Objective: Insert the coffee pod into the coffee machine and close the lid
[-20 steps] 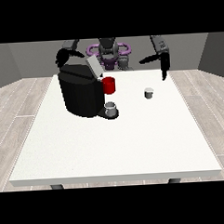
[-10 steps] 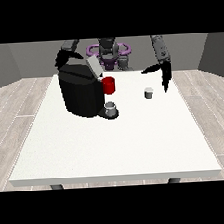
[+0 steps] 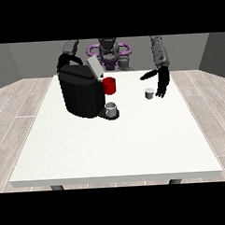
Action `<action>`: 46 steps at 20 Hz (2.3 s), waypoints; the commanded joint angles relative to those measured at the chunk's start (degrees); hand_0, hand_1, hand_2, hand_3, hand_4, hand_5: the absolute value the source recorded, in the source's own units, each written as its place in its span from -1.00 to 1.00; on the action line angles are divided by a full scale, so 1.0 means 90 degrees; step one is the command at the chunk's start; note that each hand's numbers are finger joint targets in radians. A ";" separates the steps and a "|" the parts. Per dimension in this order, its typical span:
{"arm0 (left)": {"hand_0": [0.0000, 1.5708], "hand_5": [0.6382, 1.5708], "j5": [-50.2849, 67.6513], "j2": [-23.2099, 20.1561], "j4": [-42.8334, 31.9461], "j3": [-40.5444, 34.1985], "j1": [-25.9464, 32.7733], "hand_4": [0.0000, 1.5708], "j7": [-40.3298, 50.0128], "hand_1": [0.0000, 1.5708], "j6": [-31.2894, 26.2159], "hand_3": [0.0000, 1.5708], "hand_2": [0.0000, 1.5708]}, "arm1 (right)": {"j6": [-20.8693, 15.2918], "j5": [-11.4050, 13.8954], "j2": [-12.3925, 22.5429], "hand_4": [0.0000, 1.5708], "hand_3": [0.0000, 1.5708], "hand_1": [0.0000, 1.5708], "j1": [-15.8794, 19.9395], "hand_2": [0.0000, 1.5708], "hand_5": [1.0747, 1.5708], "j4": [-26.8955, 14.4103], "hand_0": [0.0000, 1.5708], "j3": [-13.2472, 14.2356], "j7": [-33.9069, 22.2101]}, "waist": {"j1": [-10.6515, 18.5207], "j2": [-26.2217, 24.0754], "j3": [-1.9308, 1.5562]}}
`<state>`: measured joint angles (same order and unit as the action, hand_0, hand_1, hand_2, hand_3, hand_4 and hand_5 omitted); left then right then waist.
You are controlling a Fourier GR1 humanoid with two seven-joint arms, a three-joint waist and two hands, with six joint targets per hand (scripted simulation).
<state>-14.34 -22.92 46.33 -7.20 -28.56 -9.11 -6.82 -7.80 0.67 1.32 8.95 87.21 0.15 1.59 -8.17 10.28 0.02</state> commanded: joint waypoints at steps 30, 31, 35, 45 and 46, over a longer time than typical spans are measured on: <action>0.31 1.00 -0.2183 -0.0476 -0.1992 0.0496 -0.1044 -0.63 -0.0974 0.31 0.1592 0.13 0.42 | -0.0787 0.0062 -0.0139 -0.35 -1.00 -1.00 0.0353 -1.00 1.00 -0.0151 -1.00 -0.0500 -0.0053 | -0.0123 0.0445 0.0001; 0.42 1.00 -0.2158 -0.0495 -0.1993 0.0410 -0.1078 -0.64 -0.0729 0.42 0.1618 0.23 0.49 | -0.0017 -0.0121 -0.0067 -0.35 -1.00 -1.00 0.0126 -1.00 1.00 -0.0305 -1.00 -0.0086 0.0209 | -0.0315 0.0335 -0.0001; 0.68 1.00 -0.2059 -0.0559 -0.2023 0.0266 -0.1239 -0.30 -0.1501 0.68 0.1616 0.79 0.82 | -0.0002 -0.0229 0.0178 -0.46 -1.00 -1.00 0.0600 -1.00 1.00 -0.0097 -1.00 0.0139 -0.0317 | -0.0299 0.0553 0.0003; 0.58 1.00 -0.1993 -0.0550 -0.1346 0.0454 -0.1773 -0.32 -0.1392 0.58 0.0358 0.67 0.69 | 0.0163 -0.0389 0.0058 -0.42 -1.00 -1.00 0.0001 -1.00 1.00 -0.1128 -1.00 0.0275 0.0342 | -0.0124 -0.0294 -0.0003; 0.60 1.00 -0.2166 -0.0183 -0.1135 0.0680 -0.2287 -0.33 -0.0820 0.60 0.0386 0.65 0.68 | -0.0394 -0.0209 -0.0138 -0.36 -1.00 -1.00 0.0498 -1.00 1.00 -0.1481 -1.00 0.0087 0.0289 | 0.0057 -0.0234 -0.0006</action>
<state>-33.13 -25.99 33.91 -2.23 -44.67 -19.61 -0.90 -9.02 -1.63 1.20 11.80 77.41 2.19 3.66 -8.66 8.91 -0.01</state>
